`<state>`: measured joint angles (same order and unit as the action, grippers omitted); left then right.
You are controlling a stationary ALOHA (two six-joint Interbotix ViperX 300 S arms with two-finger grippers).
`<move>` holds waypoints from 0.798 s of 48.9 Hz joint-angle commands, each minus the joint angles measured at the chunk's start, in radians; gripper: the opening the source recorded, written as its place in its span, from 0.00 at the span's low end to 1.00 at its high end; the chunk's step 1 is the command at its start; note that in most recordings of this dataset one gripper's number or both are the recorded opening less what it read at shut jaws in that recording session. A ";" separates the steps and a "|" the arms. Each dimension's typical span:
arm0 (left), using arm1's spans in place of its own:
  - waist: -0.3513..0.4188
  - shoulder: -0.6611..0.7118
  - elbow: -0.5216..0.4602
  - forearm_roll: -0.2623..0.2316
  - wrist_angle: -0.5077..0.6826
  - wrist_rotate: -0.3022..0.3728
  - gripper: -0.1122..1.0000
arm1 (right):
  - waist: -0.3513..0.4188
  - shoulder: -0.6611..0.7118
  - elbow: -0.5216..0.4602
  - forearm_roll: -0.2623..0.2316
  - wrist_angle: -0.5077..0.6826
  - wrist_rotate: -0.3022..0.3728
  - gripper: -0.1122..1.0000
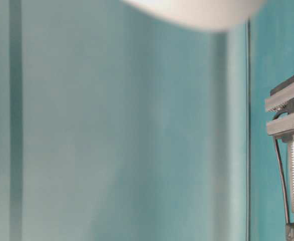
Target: Insert the USB cable into the fixed female connector.
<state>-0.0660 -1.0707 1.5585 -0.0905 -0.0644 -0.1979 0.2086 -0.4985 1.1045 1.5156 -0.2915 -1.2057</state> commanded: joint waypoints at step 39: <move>-0.002 0.006 -0.012 0.003 -0.005 -0.009 1.00 | -0.021 -0.571 0.337 -0.130 -0.018 -0.170 0.53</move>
<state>-0.0660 -1.0707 1.5585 -0.0905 -0.0644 -0.1979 0.1887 -1.0723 1.4450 1.3990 -0.2869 -1.3744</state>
